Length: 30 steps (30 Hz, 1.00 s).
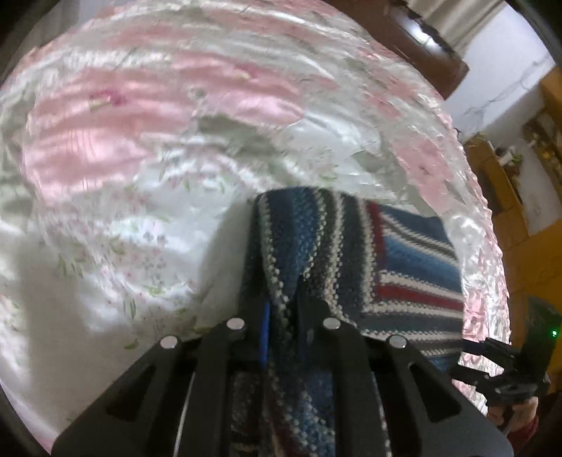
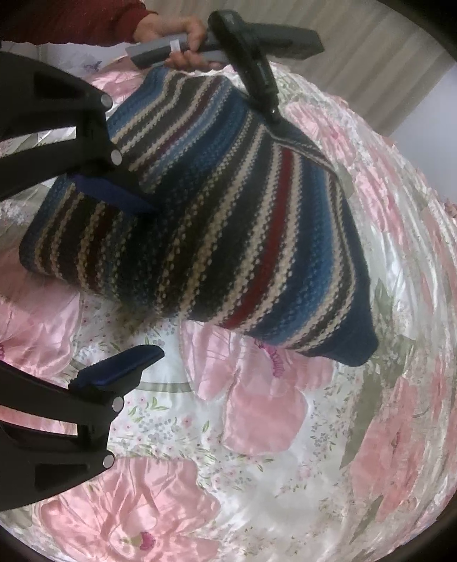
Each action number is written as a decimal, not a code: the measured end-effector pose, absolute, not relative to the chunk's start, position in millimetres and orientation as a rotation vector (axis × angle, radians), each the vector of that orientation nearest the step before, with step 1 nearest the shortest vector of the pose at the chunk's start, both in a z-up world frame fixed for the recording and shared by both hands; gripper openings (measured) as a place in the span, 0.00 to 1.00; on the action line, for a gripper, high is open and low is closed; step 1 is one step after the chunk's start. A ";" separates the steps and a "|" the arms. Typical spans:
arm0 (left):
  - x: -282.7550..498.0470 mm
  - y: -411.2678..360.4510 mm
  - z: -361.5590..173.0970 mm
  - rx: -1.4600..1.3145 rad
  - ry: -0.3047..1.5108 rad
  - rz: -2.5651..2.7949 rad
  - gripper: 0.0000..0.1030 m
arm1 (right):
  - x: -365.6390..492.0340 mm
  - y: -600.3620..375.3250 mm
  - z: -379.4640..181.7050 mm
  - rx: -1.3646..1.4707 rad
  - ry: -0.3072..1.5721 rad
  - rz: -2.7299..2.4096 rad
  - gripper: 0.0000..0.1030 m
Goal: Fold small clothes
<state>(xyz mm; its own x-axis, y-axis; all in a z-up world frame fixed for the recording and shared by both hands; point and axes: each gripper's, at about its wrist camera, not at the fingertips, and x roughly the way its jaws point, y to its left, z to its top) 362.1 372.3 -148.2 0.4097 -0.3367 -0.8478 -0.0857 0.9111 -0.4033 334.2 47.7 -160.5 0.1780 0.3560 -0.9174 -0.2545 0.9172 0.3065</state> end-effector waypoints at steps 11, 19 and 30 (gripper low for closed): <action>293.8 362.2 -77.7 -0.392 1.067 -0.174 0.26 | 305.6 34.1 -135.6 0.113 1.295 0.444 0.74; 256.5 339.0 -101.4 -0.347 1.168 -0.143 0.32 | 274.1 48.3 -134.5 0.072 1.300 0.469 0.74; 254.4 358.2 -140.7 -0.401 1.207 -0.103 0.20 | 271.9 46.3 -156.4 0.088 1.341 0.465 0.74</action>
